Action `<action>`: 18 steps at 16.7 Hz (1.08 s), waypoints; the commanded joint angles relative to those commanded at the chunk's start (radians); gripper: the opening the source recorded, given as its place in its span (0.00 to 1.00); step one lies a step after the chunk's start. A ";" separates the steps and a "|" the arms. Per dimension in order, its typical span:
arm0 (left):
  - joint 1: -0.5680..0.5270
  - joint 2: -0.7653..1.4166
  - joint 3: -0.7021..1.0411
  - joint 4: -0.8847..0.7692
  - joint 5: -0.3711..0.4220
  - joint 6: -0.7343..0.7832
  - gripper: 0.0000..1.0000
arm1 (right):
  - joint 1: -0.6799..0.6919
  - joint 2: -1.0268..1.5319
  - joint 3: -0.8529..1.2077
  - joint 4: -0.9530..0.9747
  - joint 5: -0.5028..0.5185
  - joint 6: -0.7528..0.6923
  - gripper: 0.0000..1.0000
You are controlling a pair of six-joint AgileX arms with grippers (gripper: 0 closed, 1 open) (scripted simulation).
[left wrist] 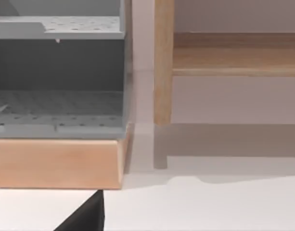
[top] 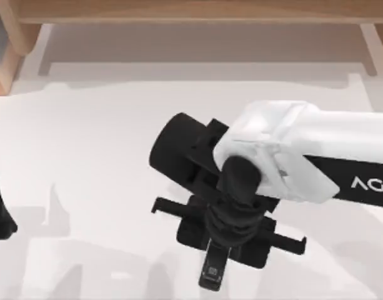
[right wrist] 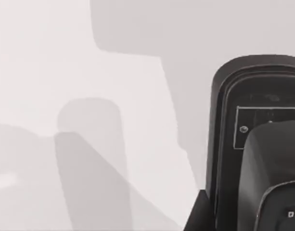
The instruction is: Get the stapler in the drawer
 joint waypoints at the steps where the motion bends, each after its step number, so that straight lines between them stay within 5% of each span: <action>1: 0.000 0.000 0.000 0.000 0.000 0.000 1.00 | -0.041 0.010 0.062 -0.025 -0.012 -0.072 0.00; 13: 0.000 0.000 0.000 0.000 0.000 0.000 1.00 | -0.884 0.255 0.921 -0.517 -0.034 -1.252 0.00; 18: 0.000 0.000 0.000 0.000 0.000 0.000 1.00 | -1.188 0.452 1.172 -0.599 -0.028 -1.582 0.00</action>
